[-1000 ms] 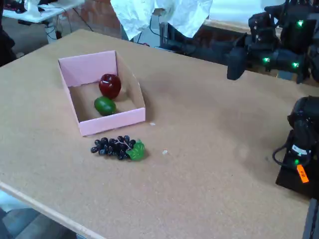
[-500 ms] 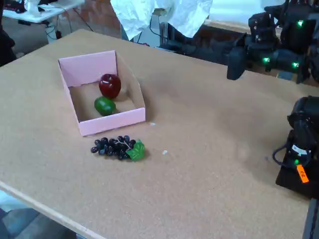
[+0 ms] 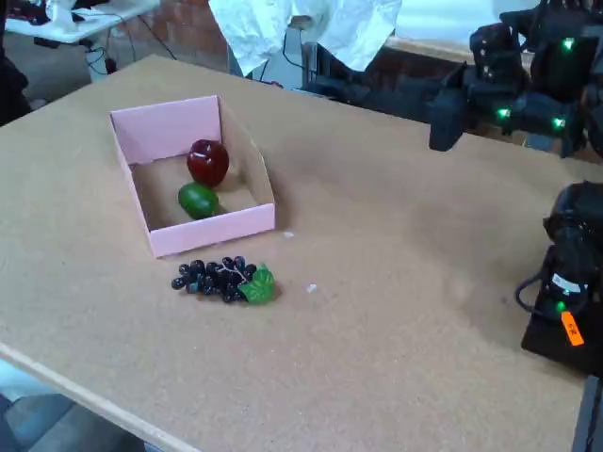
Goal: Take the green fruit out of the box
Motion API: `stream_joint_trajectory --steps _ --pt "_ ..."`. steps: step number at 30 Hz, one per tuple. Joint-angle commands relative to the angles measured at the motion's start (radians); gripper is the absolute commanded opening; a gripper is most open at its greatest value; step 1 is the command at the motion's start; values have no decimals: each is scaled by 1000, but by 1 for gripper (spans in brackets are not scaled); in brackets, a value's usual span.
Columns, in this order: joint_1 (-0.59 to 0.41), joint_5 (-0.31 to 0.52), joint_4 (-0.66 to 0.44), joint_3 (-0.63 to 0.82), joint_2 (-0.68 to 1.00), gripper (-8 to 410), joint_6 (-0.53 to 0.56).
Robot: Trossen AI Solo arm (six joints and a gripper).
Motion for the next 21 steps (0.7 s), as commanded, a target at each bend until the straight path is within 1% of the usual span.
stream_joint_trajectory --steps 1,3,6,10,13,17,21 --pt "0 -1 11 1 0 0 69" --pt "0 -1 13 1 0 0 122" --pt "0 -2 10 2 0 0 129" --pt "0 -8 -56 37 24 0 146" --pt "0 -42 -59 68 89 0 171" --pt "2 -75 -86 144 216 0 181" --pt "3 -116 -158 257 357 0 179"
